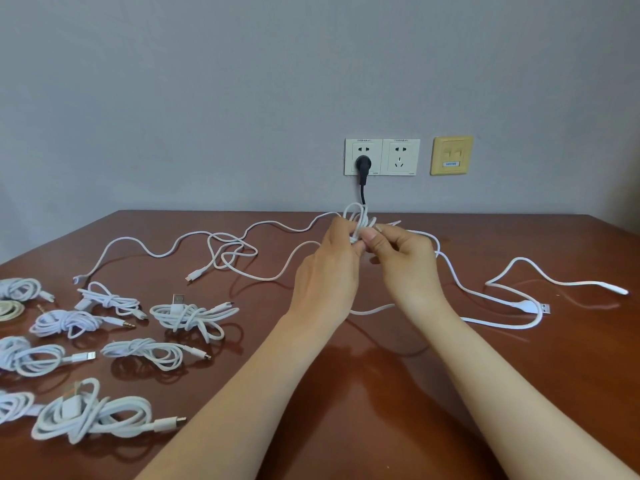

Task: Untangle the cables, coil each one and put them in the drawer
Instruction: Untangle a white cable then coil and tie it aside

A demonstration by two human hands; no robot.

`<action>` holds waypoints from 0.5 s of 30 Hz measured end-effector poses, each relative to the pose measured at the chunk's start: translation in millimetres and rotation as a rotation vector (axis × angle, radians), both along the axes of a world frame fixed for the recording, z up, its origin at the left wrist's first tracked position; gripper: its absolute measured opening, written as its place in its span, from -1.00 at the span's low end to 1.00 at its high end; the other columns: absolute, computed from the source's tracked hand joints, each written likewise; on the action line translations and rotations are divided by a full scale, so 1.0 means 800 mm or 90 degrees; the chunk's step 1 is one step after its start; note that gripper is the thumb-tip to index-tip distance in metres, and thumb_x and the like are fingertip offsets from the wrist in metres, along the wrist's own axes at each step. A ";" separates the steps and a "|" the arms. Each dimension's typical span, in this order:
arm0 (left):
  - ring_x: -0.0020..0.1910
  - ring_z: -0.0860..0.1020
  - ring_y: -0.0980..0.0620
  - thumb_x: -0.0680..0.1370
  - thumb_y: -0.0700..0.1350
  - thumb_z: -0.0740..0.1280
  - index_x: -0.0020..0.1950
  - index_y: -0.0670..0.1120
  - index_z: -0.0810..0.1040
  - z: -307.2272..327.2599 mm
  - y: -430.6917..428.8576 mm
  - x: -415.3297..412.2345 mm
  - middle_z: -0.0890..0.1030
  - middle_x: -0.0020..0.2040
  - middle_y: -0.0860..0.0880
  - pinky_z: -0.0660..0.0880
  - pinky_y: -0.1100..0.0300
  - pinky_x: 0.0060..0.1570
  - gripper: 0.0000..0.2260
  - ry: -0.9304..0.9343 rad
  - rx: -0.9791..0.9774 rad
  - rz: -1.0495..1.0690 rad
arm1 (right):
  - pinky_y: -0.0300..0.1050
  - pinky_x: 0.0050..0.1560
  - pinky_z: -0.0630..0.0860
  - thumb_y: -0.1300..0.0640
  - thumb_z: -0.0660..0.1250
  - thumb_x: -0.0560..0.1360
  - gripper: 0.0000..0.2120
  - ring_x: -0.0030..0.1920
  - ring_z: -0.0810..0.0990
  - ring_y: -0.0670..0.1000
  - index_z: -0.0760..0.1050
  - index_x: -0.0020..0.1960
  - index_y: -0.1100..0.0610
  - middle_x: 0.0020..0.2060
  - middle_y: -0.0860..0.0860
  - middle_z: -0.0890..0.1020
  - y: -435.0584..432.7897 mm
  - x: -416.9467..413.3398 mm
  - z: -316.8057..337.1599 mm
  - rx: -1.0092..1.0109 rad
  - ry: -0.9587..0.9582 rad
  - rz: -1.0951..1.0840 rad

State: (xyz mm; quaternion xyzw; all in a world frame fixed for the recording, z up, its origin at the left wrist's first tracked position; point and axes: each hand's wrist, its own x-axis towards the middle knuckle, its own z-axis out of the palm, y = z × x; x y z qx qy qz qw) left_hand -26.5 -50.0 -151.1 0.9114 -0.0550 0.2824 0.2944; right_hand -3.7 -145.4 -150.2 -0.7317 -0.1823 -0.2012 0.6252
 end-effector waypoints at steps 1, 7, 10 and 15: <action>0.04 0.48 -0.27 0.64 -0.02 0.06 0.20 -0.12 0.32 0.000 0.002 0.000 0.55 0.11 -0.12 0.34 0.00 -0.15 -0.77 -0.004 -0.027 -0.003 | -0.09 -0.06 0.47 0.23 0.25 0.54 -0.76 -0.27 0.49 -0.08 0.57 -0.24 0.05 -0.34 -0.01 0.59 0.000 0.000 -0.001 -0.016 -0.005 -0.002; -0.04 0.54 -0.16 0.62 -0.08 0.14 0.08 -0.18 0.41 0.002 0.006 0.003 0.63 -0.05 -0.13 0.35 0.05 -0.11 -0.82 -0.053 -0.198 -0.076 | -0.20 -0.13 0.50 0.29 0.29 0.51 -0.84 -0.31 0.50 -0.11 0.58 -0.13 0.08 -0.32 0.07 0.62 0.002 -0.006 0.003 0.131 0.053 0.054; -0.13 0.54 -0.10 0.62 -0.10 0.16 0.02 -0.17 0.43 0.001 0.002 0.005 0.62 -0.15 -0.09 0.35 0.12 -0.15 -0.85 -0.056 -0.256 -0.084 | -0.35 -0.30 0.51 0.33 0.33 0.47 -0.88 -0.50 0.52 -0.20 0.51 -0.15 0.13 -0.52 -0.09 0.59 0.003 -0.008 0.009 0.243 0.093 0.060; -0.25 0.51 -0.07 0.62 -0.10 0.14 -0.05 -0.08 0.41 0.000 0.002 0.010 0.53 -0.29 0.09 0.53 -0.04 -0.12 -0.89 -0.023 -0.330 -0.102 | -0.36 -0.37 0.48 0.32 0.37 0.44 -0.91 -0.52 0.51 -0.17 0.55 -0.23 0.19 -0.56 -0.08 0.57 0.002 -0.012 0.014 0.249 0.110 0.049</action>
